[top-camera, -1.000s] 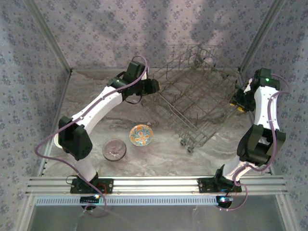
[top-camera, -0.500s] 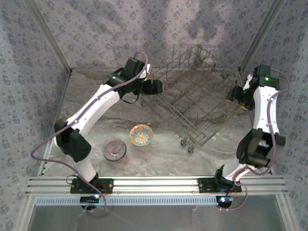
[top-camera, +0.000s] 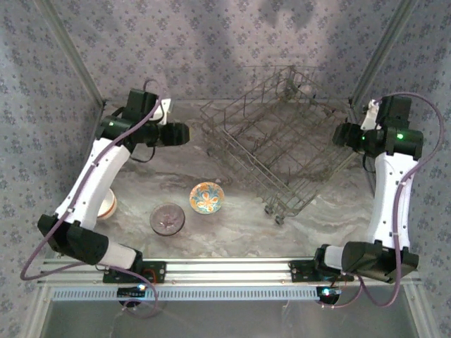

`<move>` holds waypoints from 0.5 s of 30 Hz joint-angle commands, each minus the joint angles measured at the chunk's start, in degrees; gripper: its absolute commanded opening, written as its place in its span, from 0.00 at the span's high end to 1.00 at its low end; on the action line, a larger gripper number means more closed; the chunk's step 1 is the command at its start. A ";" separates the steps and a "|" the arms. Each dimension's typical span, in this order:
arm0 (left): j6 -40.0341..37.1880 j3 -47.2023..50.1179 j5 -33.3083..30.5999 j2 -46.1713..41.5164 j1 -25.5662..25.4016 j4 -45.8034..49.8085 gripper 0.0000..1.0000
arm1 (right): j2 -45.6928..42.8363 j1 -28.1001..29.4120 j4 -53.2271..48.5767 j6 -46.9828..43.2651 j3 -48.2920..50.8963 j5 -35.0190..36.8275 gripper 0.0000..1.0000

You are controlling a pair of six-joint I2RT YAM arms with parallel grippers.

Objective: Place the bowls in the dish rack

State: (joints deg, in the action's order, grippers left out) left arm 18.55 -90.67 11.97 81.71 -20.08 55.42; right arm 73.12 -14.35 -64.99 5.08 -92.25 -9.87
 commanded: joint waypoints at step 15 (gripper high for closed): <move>-5.29 22.12 7.23 5.74 -2.83 -0.13 0.47 | 4.46 38.13 -3.13 3.94 -11.55 0.11 0.44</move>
State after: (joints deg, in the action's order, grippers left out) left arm 13.74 -68.62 17.26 87.11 -22.33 57.65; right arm 77.47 19.33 -66.26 7.16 -101.06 -10.09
